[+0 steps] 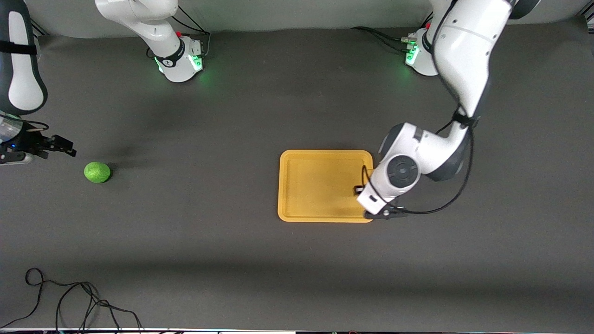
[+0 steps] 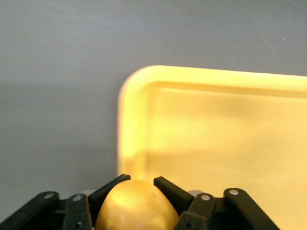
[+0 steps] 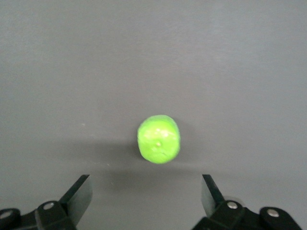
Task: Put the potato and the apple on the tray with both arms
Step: 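Carry the potato over the tray while the right gripper reaches the apple, then lower the potato onto the tray while the right gripper grasps the apple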
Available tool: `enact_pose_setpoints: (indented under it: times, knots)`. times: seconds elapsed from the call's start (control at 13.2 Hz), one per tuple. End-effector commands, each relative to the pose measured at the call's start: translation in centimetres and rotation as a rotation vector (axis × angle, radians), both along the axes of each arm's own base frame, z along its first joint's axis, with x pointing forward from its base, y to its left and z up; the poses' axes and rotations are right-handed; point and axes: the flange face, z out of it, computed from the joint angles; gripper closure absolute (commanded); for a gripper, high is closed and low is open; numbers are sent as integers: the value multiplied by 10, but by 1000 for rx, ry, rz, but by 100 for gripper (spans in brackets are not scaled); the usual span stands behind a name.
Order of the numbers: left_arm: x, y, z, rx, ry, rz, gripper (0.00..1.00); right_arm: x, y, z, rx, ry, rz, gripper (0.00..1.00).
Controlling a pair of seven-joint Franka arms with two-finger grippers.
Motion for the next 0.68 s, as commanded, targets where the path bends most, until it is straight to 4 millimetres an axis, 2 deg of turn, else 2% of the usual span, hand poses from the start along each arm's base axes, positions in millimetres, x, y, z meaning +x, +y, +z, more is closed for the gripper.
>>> enact_pose_setpoints:
  times: [0.0, 0.08, 0.15, 0.38, 0.61]
  knots:
    - [5, -9, -13, 2, -18, 7, 63, 8, -10, -52, 29, -21, 32, 0]
    - [3, -10, -16, 9, -19, -1, 37, 10, -13, -67, 15, -36, 35, 0]
    - [2, -12, -21, 16, -14, -9, 26, 11, -16, -81, 1, -43, 38, 0]
    - [1, -12, -21, 16, -14, -9, 24, 9, -15, -109, 10, -35, 5, 0]
    - [3, -13, -13, 11, -26, -2, 21, 7, -15, -129, -1, -8, 1, 0]
